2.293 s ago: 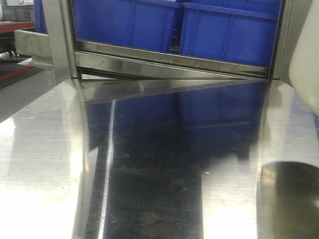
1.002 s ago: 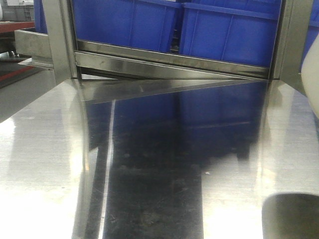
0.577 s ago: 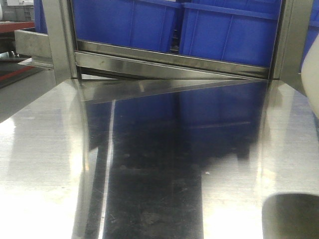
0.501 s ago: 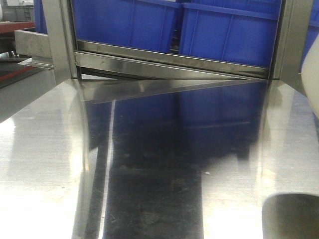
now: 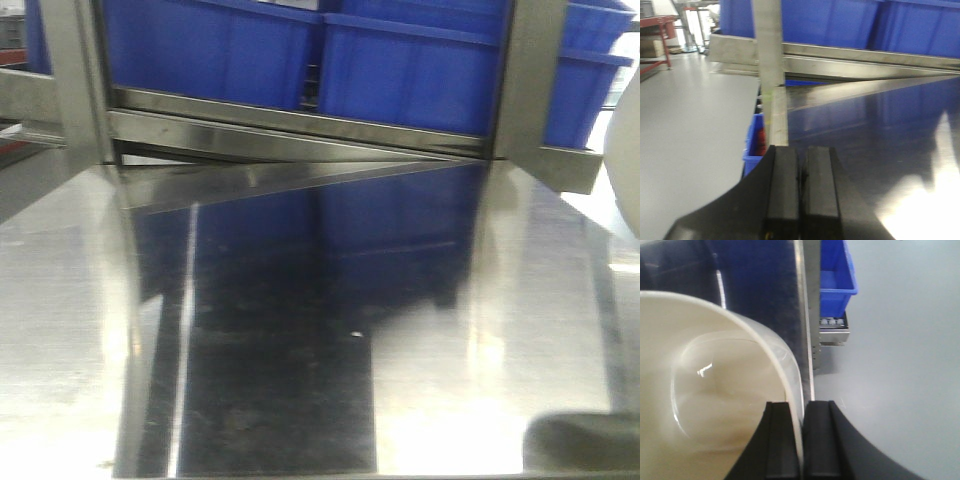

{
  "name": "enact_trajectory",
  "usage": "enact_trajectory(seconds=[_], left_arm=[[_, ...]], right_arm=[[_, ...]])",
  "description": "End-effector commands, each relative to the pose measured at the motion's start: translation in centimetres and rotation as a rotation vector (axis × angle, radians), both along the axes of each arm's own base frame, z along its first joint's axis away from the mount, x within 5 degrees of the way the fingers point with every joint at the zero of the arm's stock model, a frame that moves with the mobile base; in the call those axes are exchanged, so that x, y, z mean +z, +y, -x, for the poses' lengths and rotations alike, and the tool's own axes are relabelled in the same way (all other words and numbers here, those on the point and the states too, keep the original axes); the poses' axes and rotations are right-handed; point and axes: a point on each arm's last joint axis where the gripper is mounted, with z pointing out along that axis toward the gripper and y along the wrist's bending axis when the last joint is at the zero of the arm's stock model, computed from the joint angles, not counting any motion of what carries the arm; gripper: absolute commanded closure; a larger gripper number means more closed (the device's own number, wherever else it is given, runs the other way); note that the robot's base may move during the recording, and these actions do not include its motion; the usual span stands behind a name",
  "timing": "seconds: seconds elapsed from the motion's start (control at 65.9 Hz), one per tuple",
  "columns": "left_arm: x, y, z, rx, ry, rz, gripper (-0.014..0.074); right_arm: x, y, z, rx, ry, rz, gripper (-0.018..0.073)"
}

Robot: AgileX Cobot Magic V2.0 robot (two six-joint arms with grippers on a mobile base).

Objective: Move white bin to right shelf second layer
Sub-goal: 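Drive the base away from the table, turning, carrying the bin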

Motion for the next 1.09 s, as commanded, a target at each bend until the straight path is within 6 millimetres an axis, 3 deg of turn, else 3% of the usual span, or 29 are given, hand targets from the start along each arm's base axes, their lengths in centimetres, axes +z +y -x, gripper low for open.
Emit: enact_trajectory(seconds=[0.0,1.078], left_arm=[[-0.37,-0.03,-0.04,-0.003,-0.064,0.014,0.0512],[-0.37,-0.03,-0.04,-0.003,-0.064,0.014,0.0512]], right_arm=[[1.7,-0.06,-0.23,-0.015,-0.116,-0.008,0.0511],[1.7,-0.06,-0.23,-0.015,-0.116,-0.008,0.0511]])
